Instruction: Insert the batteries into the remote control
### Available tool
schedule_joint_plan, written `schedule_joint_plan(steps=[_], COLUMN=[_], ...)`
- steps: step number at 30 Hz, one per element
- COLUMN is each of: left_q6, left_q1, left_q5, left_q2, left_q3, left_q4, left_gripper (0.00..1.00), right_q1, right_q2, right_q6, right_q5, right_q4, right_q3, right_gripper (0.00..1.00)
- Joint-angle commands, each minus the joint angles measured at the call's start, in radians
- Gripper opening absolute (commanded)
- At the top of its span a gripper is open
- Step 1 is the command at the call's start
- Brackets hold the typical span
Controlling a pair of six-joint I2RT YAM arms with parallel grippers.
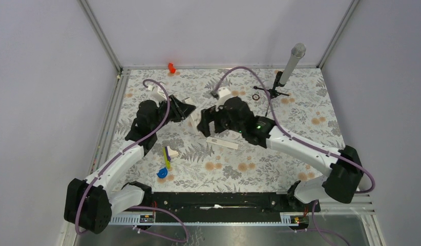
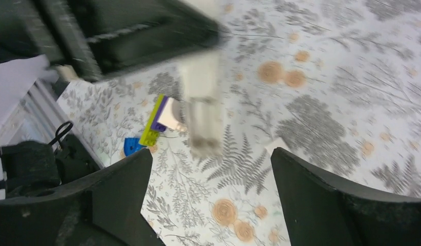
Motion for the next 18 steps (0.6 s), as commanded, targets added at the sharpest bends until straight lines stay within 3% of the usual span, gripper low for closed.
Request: schedule_joint_plan(steps=[1,6,8,12,18], left_q6=[0.153,0.155,0.154,0.176,0.178], left_q1=[0.087,0.111,0.112,0.111,0.111], left_q5=[0.073,0.069,0.068,0.114,0.353], left_q2=[-0.005,-0.039,-0.062,-0.102,-0.126], left_q3=[0.012,-0.03,-0.048,-0.021,-0.058], left_q4=[0.088,0.164,0.169,0.103,0.243], left_gripper=[0.0,0.0,0.0,0.0,0.0], right_q1=[-0.162,-0.27,-0.324,-0.406,-0.425], right_q2=[-0.139,-0.17,-0.137,-0.023,0.169], right_q6=[0.131,0.142,0.117,0.03,-0.078], right_q5=[-0.021,0.185,0.157,0.117,0.124], right_q4=[-0.162,-0.313,-0.364,-0.459,-0.517], right_q3=[-0.062,-0.168,-0.18,-0.17,-0.112], right_gripper=[0.91,0.72,0.67,0.74,0.77])
